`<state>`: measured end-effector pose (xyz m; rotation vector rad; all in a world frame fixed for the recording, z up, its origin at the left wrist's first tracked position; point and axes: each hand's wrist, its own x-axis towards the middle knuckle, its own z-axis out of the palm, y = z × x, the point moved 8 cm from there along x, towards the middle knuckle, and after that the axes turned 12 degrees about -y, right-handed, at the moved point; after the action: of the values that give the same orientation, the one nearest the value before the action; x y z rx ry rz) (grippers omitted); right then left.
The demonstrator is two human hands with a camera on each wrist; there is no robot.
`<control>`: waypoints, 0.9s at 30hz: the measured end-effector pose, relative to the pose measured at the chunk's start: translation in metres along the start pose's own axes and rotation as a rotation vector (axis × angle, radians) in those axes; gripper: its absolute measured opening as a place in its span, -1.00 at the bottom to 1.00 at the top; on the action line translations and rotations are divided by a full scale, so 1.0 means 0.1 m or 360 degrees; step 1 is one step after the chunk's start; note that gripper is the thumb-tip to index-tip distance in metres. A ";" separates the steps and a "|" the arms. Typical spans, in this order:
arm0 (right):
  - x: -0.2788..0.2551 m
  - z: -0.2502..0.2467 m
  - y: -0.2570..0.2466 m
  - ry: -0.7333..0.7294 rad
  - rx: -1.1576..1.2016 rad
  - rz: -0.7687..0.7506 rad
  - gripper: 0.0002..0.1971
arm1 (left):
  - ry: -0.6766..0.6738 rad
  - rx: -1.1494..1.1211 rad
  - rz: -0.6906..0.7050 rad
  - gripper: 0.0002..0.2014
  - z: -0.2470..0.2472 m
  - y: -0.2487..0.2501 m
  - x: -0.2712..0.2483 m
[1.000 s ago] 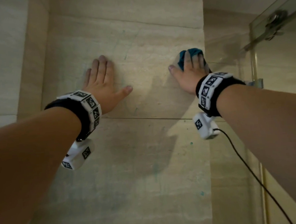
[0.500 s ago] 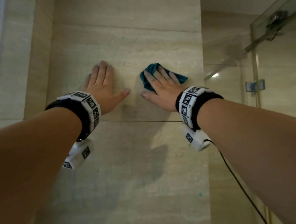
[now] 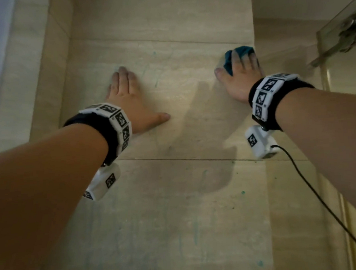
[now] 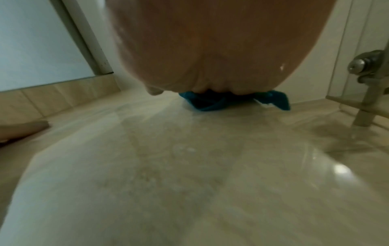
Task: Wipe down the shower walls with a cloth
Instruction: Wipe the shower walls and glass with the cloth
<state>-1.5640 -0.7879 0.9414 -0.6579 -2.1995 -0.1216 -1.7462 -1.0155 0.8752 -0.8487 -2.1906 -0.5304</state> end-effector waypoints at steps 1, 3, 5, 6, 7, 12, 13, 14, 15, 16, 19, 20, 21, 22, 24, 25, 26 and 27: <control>0.04 -0.02 -0.04 0.0023 -0.0007 0.0032 -0.12 | 0.0007 0.0023 0.0000 0.46 0.00 0.00 0.01; 0.10 -0.02 -0.19 0.0047 -0.0040 0.0040 -0.11 | 0.0004 0.0057 -0.0020 0.49 0.01 0.00 0.02; 0.11 -0.01 -0.44 0.0035 -0.0091 -0.0051 -0.12 | -0.0009 0.0059 -0.0035 0.50 0.01 0.00 0.04; 0.11 0.02 -0.59 0.0009 -0.0119 -0.0112 -0.14 | -0.0013 0.0052 -0.0037 0.51 0.02 0.00 0.04; 0.10 0.06 -0.76 -0.0022 -0.0143 -0.0181 -0.15 | -0.0009 0.0054 -0.0040 0.52 0.02 0.00 0.04; -0.16 0.44 -1.45 -0.0122 -0.0232 -0.0488 -0.20 | 0.0008 0.0120 -0.0082 0.43 -0.02 0.00 0.00; -0.20 0.50 -1.47 -0.0129 -0.0238 -0.0511 -0.21 | 0.0009 0.0155 -0.0088 0.38 -0.04 0.01 -0.01; -0.22 0.52 -1.44 -0.0138 -0.0243 -0.0531 -0.23 | 0.0017 0.0188 -0.0089 0.37 -0.06 0.02 -0.01; -0.23 0.52 -1.38 -0.0152 -0.0247 -0.0542 -0.24 | 0.0033 0.0213 -0.0094 0.40 -0.07 0.02 -0.01; -0.22 0.50 -1.29 -0.0169 -0.0249 -0.0540 -0.25 | 0.0035 0.0231 -0.0105 0.46 -0.09 0.02 -0.01; -0.15 0.32 -0.87 -0.0167 -0.0226 -0.0429 -0.26 | -0.0032 0.0317 -0.0133 0.53 -0.11 0.03 0.01; -0.11 0.22 -0.69 -0.0134 -0.0209 -0.0367 -0.26 | -0.0042 0.0357 -0.0126 0.54 -0.13 0.04 0.01; -0.07 0.13 -0.50 -0.0096 -0.0189 -0.0299 -0.25 | -0.0046 0.0392 -0.0116 0.54 -0.15 0.05 0.02; -0.03 0.03 -0.31 -0.0061 -0.0169 -0.0228 -0.25 | -0.0046 0.0419 -0.0107 0.55 -0.16 0.05 0.03; 0.05 -0.10 -0.01 -0.0008 -0.0132 -0.0083 -0.23 | -0.0055 0.0434 -0.0097 0.56 -0.15 0.05 0.03; 0.08 -0.15 0.08 0.0007 -0.0120 -0.0015 -0.21 | -0.0060 0.0430 -0.0094 0.55 -0.12 0.06 0.02; 0.10 -0.17 0.11 0.0023 -0.0105 0.0049 -0.19 | -0.0056 0.0427 -0.0089 0.55 -0.11 0.06 0.03; 0.13 -0.17 0.10 0.0037 -0.0086 0.0102 -0.16 | -0.0045 0.0426 -0.0081 0.55 -0.10 0.05 0.03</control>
<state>-1.5541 -0.7790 0.9614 -0.7526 -2.1566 -0.1552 -1.7391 -1.0165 0.8848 -0.6620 -2.2501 -0.2423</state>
